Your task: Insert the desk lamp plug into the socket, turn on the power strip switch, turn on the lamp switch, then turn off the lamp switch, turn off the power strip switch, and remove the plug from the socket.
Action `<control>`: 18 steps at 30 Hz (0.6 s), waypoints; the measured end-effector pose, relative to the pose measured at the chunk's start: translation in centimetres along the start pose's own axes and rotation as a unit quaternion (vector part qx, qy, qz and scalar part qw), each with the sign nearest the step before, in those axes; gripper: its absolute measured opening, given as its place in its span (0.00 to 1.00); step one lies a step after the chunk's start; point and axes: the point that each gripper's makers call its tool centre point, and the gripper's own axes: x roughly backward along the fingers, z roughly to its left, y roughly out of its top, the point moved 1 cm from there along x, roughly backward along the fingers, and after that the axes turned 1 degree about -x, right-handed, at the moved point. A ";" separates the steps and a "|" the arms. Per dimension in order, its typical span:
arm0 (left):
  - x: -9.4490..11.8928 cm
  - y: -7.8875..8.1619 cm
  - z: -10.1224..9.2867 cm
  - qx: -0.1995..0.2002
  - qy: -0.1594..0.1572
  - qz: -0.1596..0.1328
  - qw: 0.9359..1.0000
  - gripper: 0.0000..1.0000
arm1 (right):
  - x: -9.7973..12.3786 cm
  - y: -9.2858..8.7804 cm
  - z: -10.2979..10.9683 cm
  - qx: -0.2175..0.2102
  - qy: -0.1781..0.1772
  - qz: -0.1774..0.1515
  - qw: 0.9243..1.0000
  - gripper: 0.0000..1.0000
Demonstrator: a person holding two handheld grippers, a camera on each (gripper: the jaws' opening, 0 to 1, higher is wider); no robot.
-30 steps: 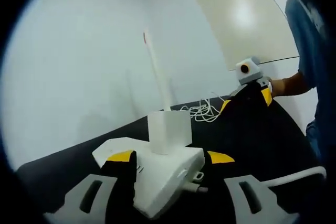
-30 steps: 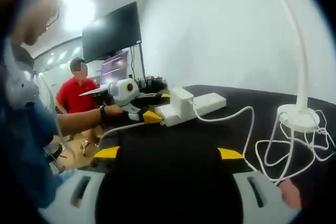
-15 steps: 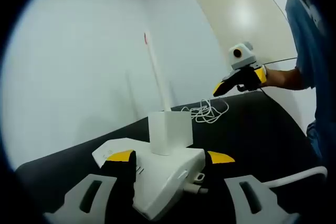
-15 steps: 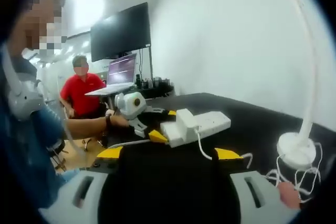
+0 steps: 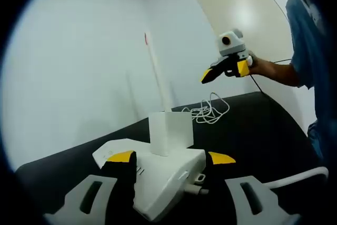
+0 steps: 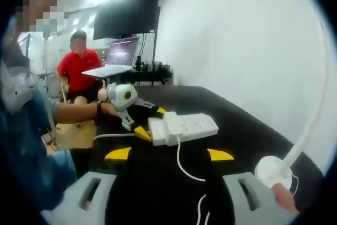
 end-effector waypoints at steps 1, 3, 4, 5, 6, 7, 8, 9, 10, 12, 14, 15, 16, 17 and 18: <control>0.0 0.0 0.0 0.000 0.000 0.000 1.000 0.51 | -0.2 -0.2 0.0 0.002 0.008 0.015 1.000 0.50; 0.0 0.0 0.1 0.000 0.000 0.000 1.000 0.51 | -0.5 -0.4 -0.3 0.005 0.012 0.038 0.999 0.42; 0.0 0.1 -0.1 0.000 0.000 0.000 1.000 0.51 | -0.8 -0.3 -0.5 0.008 0.014 0.045 0.999 0.38; 0.0 0.1 -0.1 0.000 0.000 0.000 1.000 0.51 | -1.0 -0.3 -0.6 0.006 0.019 0.053 0.998 0.33; 0.0 0.1 -0.2 0.000 0.000 0.000 1.000 0.51 | -1.3 -0.1 -0.9 0.004 0.019 0.056 0.998 0.31; 0.0 0.1 -0.2 0.000 0.000 0.000 1.000 0.51 | -1.6 0.0 -1.0 -0.003 0.023 0.063 0.998 0.31; 0.0 0.1 -0.2 0.000 0.000 0.000 1.000 0.51 | -1.9 -0.1 -1.0 -0.007 0.029 0.073 0.997 0.31; 0.0 0.1 -0.2 0.000 0.000 0.000 1.000 0.51 | -2.2 -0.1 -1.2 -0.005 0.028 0.081 0.996 0.31; 0.0 0.1 -0.2 0.000 0.000 0.000 1.000 0.51 | -2.4 -0.2 -1.3 0.000 0.030 0.093 0.995 0.30; 0.0 0.1 -0.1 0.000 0.000 0.000 1.000 0.51 | -2.8 -0.4 -1.5 -0.003 0.034 0.110 0.993 0.29; 0.1 0.1 -0.1 0.000 0.000 -0.001 1.000 0.51 | -3.5 -0.5 -1.5 -0.006 0.041 0.127 0.991 0.28; 0.1 0.0 0.0 0.000 0.000 -0.001 1.000 0.51 | -3.8 -0.6 -1.5 -0.005 0.044 0.133 0.990 0.28; 0.1 0.0 0.0 0.000 0.000 -0.001 1.000 0.51 | -4.0 -0.7 -1.5 -0.002 0.047 0.140 0.989 0.28; 0.1 0.0 0.0 0.000 0.000 -0.001 1.000 0.51 | -4.2 -0.8 -1.5 0.002 0.049 0.148 0.988 0.28; 0.1 0.0 0.0 0.000 0.000 -0.001 1.000 0.51 | -4.4 -0.9 -1.6 0.008 0.052 0.157 0.986 0.28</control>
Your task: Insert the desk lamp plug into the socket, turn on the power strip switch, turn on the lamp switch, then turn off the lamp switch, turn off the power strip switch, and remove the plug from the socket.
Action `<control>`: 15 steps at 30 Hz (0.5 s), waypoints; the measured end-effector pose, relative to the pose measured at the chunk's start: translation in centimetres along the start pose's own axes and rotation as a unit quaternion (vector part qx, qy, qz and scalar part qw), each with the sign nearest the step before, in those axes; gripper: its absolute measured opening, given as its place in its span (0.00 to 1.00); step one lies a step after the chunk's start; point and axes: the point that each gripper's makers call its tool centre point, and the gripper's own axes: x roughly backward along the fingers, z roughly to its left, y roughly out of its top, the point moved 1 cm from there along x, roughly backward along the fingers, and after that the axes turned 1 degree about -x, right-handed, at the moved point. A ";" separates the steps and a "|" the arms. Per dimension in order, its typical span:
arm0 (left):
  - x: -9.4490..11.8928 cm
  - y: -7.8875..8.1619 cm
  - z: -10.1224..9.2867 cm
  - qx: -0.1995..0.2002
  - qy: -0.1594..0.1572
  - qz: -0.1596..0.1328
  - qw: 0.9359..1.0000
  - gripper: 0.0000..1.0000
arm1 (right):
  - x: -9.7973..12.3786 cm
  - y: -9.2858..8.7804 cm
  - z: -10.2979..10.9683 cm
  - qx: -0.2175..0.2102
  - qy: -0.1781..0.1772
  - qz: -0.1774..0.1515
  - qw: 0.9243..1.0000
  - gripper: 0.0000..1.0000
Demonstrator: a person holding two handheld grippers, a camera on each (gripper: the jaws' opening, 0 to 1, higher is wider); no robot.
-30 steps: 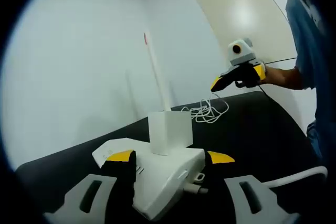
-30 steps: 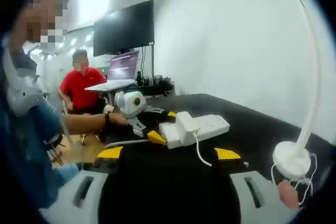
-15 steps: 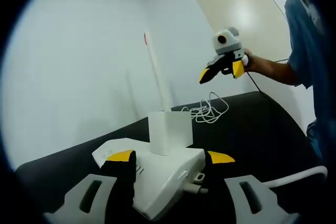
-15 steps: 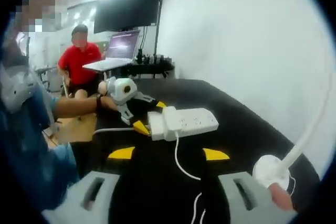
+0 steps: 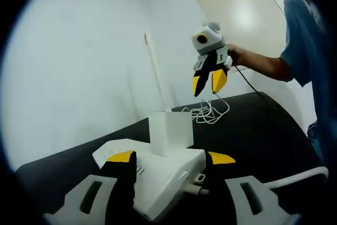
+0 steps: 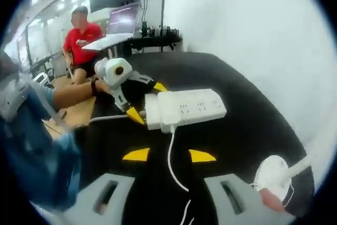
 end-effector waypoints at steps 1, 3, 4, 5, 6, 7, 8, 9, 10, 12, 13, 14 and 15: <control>0.0 0.0 0.0 0.000 0.000 0.000 1.000 0.51 | -0.2 -0.1 0.0 0.007 0.004 0.013 1.000 0.27; 0.0 0.0 0.1 0.000 0.000 0.000 1.000 0.51 | -0.7 -0.1 -0.1 0.012 0.008 0.030 0.999 0.27; 0.0 -0.1 0.1 0.000 0.000 0.000 1.000 0.51 | -0.9 -0.1 -0.1 0.015 0.013 0.039 0.999 0.26; 0.0 -0.1 0.1 0.000 0.000 0.000 1.000 0.51 | -1.1 0.0 -0.2 0.016 0.016 0.042 0.999 0.26; 0.0 -0.1 0.1 0.000 0.000 0.000 1.000 0.51 | -1.3 0.1 -0.3 0.014 0.017 0.046 0.999 0.26; 0.0 -0.1 0.1 0.000 0.000 0.000 1.000 0.51 | -1.4 0.0 -0.3 0.014 0.022 0.053 0.998 0.25; 0.0 -0.1 0.1 0.000 0.000 0.000 1.000 0.51 | -1.6 0.0 -0.3 0.014 0.025 0.059 0.998 0.25; 0.0 -0.1 0.1 0.000 0.000 0.000 1.000 0.51 | -1.7 0.0 -0.4 0.015 0.026 0.063 0.998 0.25; 0.0 -0.1 0.2 0.000 0.000 0.000 1.000 0.51 | -1.9 0.1 -0.5 0.017 0.026 0.067 0.997 0.25; 0.0 -0.1 0.2 0.000 0.000 0.000 1.000 0.51 | -2.1 0.0 -0.5 0.024 0.029 0.079 0.996 0.25; 0.0 -0.2 0.2 0.000 0.000 0.000 1.000 0.51 | -2.2 0.0 -0.6 0.025 0.030 0.084 0.996 0.25; 0.0 -0.2 0.2 0.000 0.000 0.000 1.000 0.51 | -2.4 0.0 -0.5 0.028 0.031 0.088 0.995 0.24; 0.0 -0.2 0.2 0.000 0.000 0.000 1.000 0.51 | -2.5 0.0 -0.5 0.030 0.034 0.093 0.995 0.24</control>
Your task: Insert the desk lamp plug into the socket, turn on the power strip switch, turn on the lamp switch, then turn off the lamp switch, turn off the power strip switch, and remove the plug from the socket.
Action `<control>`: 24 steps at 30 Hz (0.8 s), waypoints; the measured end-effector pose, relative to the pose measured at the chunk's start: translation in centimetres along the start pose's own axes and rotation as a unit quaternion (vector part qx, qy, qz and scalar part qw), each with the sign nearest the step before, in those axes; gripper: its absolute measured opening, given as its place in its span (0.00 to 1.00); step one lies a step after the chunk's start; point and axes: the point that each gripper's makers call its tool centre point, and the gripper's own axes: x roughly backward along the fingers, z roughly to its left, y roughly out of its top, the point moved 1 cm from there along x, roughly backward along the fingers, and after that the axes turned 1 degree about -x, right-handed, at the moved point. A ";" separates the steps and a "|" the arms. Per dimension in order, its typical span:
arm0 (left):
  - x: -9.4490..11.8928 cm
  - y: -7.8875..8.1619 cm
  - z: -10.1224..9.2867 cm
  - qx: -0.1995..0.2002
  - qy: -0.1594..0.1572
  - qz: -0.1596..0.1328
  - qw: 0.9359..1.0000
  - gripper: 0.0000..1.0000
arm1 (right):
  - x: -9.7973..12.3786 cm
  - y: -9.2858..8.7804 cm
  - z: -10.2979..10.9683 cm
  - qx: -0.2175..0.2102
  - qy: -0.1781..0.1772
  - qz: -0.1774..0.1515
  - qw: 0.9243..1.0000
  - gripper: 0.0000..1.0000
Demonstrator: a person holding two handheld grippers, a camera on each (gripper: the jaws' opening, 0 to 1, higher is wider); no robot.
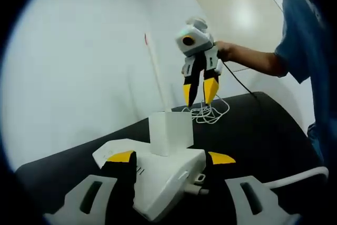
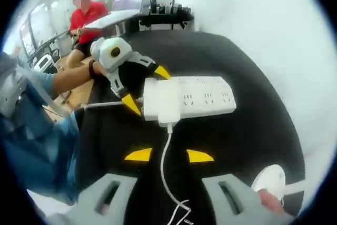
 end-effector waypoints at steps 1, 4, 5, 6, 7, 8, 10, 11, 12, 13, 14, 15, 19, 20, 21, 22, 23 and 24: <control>0.0 0.0 0.0 0.000 0.000 0.000 1.000 0.51 | -0.2 0.1 0.0 0.001 0.002 0.004 1.000 0.24; 0.0 0.0 0.0 0.000 0.000 0.000 1.000 0.51 | -0.7 0.3 -0.1 0.007 0.007 0.014 1.000 0.24; 0.0 0.0 0.0 0.000 0.000 0.000 1.000 0.51 | -0.8 0.4 -0.2 0.009 0.008 0.019 1.000 0.24; 0.0 0.0 -0.1 0.000 0.000 0.000 1.000 0.51 | -1.0 0.5 -0.2 0.012 0.009 0.024 1.000 0.24; 0.0 0.0 -0.1 0.000 0.000 0.000 1.000 0.51 | -1.2 0.5 -0.2 0.017 0.010 0.030 0.999 0.24; 0.0 0.0 -0.1 0.000 0.000 0.000 1.000 0.51 | -1.4 0.5 -0.2 0.021 0.011 0.035 0.999 0.24; 0.0 0.1 -0.1 0.000 0.000 0.000 1.000 0.50 | -1.8 0.5 -0.3 0.028 0.011 0.045 0.999 0.24; 0.0 0.1 -0.1 0.000 0.000 0.000 1.000 0.50 | -2.1 0.5 -0.4 0.032 0.011 0.054 0.998 0.24; 0.0 0.1 -0.2 0.000 0.000 0.000 1.000 0.50 | -2.2 0.5 -0.4 0.034 0.010 0.057 0.998 0.24; 0.0 0.1 -0.2 0.000 0.000 0.000 1.000 0.50 | -2.4 0.5 -0.5 0.036 0.010 0.062 0.997 0.24; 0.0 0.1 -0.2 -0.001 0.000 0.000 1.000 0.50 | -2.6 0.5 -0.4 0.040 0.013 0.067 0.997 0.24; 0.0 0.1 -0.2 -0.001 0.000 0.000 1.000 0.50 | -2.8 0.5 -0.4 0.041 0.014 0.070 0.997 0.24; 0.0 0.1 -0.2 -0.001 0.000 0.000 1.000 0.50 | -3.5 0.8 -0.2 0.051 0.022 0.084 0.995 0.21; 0.0 0.1 -0.2 -0.001 0.000 0.000 1.000 0.50 | -3.7 0.8 -0.2 0.053 0.023 0.085 0.995 0.20; 0.0 0.1 -0.2 -0.001 0.000 0.000 1.000 0.50 | -3.8 0.9 -0.1 0.053 0.024 0.086 0.995 0.19; 0.0 0.1 -0.2 -0.001 0.000 0.000 1.000 0.50 | -4.0 0.9 0.0 0.053 0.027 0.087 0.994 0.18; 0.0 0.1 -0.2 -0.001 0.000 0.000 1.000 0.50 | -4.1 1.0 0.0 0.053 0.029 0.089 0.994 0.18; 0.0 0.1 -0.2 -0.001 0.000 0.000 1.000 0.50 | -4.2 0.9 0.0 0.054 0.030 0.091 0.994 0.17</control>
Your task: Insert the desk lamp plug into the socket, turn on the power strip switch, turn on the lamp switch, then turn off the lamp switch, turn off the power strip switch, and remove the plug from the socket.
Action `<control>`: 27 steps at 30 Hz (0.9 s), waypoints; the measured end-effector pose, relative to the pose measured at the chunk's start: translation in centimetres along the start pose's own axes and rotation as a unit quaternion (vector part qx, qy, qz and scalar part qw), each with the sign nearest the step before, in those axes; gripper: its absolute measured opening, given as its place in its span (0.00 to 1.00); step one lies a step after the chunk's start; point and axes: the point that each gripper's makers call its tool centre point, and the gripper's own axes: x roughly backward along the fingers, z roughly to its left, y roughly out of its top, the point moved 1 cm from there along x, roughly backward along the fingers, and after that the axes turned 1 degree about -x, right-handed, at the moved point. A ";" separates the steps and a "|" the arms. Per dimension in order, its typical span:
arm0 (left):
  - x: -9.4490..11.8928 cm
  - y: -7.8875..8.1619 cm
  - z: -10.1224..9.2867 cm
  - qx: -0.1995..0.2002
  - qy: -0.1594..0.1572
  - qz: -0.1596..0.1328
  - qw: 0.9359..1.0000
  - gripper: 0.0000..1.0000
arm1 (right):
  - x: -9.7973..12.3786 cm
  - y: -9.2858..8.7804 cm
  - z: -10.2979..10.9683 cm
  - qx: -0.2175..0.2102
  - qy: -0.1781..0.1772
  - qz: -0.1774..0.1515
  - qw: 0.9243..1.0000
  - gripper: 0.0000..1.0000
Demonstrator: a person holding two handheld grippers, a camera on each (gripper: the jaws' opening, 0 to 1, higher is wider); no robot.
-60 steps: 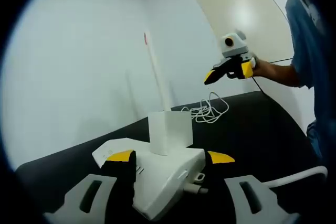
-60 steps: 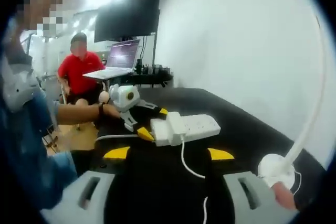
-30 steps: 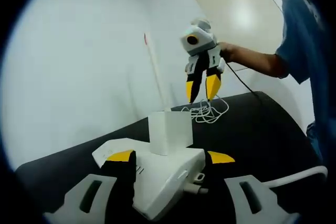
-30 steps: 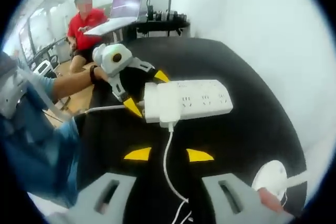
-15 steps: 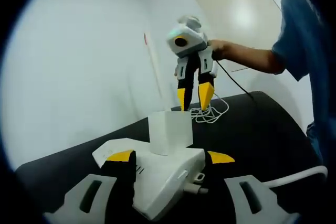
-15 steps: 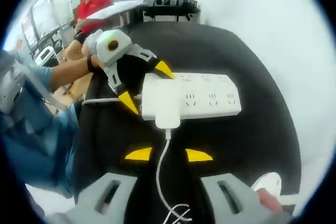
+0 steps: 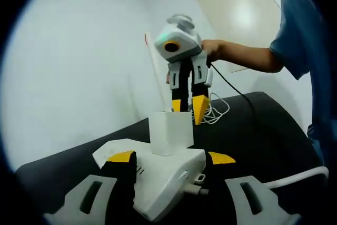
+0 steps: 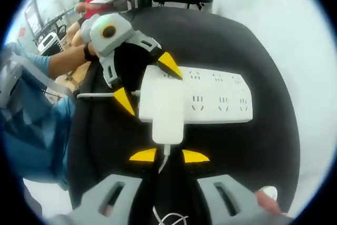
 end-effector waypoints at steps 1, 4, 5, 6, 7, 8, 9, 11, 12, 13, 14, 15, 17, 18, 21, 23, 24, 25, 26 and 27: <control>0.0 0.0 0.0 0.000 0.000 0.000 1.000 0.50 | -0.1 0.0 0.0 0.001 0.000 0.002 1.000 0.17; 0.0 0.0 0.0 0.000 0.000 0.000 1.000 0.50 | -0.2 0.2 0.2 0.003 0.002 0.002 1.000 0.15; 0.0 0.0 0.0 0.000 0.000 0.000 1.000 0.50 | -0.2 0.2 0.2 0.002 0.003 0.002 1.000 0.13; 0.0 0.0 0.0 -0.001 0.000 0.000 1.000 0.51 | -0.3 0.3 0.2 0.002 0.004 0.001 1.000 0.12; 0.0 0.0 0.0 -0.001 0.000 0.000 1.000 0.51 | -0.3 0.3 0.2 0.002 0.004 0.000 1.000 0.11; 0.0 0.0 0.0 -0.001 0.000 0.000 1.000 0.51 | -0.3 0.4 0.1 0.002 0.004 -0.002 1.000 0.10; 0.0 0.0 0.0 -0.001 0.000 0.000 1.000 0.51 | -0.3 0.4 0.1 0.000 0.006 -0.003 1.000 0.09; 0.0 0.0 0.0 -0.001 0.000 0.001 1.000 0.51 | -0.4 0.5 0.2 0.000 0.008 -0.004 1.000 0.08; 0.0 0.0 0.0 -0.001 0.000 0.001 1.000 0.51 | -0.3 0.4 0.3 0.002 0.008 -0.005 1.000 0.08; 0.0 0.0 0.0 -0.002 0.000 0.001 1.000 0.51 | -0.3 0.4 0.3 0.002 0.007 -0.005 1.000 0.07; 0.0 0.0 0.0 -0.001 -0.001 0.001 1.000 0.51 | -0.3 0.5 0.3 0.004 0.006 -0.006 1.000 0.07; 0.0 0.0 0.0 -0.001 0.000 0.001 1.000 0.50 | -0.3 0.5 0.3 0.005 0.005 -0.006 1.000 0.07; 0.0 -0.1 0.0 -0.003 -0.001 0.001 1.000 0.50 | -0.3 0.5 0.2 0.007 0.004 -0.004 1.000 0.07; 0.0 0.0 -0.1 -0.004 -0.001 0.001 1.000 0.50 | -0.3 0.5 0.2 0.007 0.003 -0.002 1.000 0.07; -0.1 0.0 -0.2 -0.007 -0.002 0.000 1.000 0.50 | 0.2 1.0 0.3 0.002 0.001 -0.007 1.000 0.07; -0.1 -0.1 -0.2 -0.013 -0.003 0.003 1.000 0.51 | 0.3 1.3 0.2 0.002 0.001 -0.005 1.000 0.06; -0.2 -0.1 -0.2 -0.016 -0.003 0.005 1.000 0.51 | 0.3 1.4 0.2 0.003 0.002 0.000 1.000 0.06; -0.2 -0.1 -0.2 -0.016 -0.003 0.006 1.000 0.51 | 0.3 1.4 0.5 0.005 0.002 0.002 1.000 0.06; -0.2 -0.2 -0.2 -0.017 -0.003 0.007 1.000 0.52 | 0.4 1.5 0.7 0.007 0.002 0.003 1.000 0.06; -0.2 -0.2 -0.3 -0.019 -0.003 0.009 1.000 0.52 | 0.4 1.6 0.7 0.008 0.002 0.004 1.000 0.06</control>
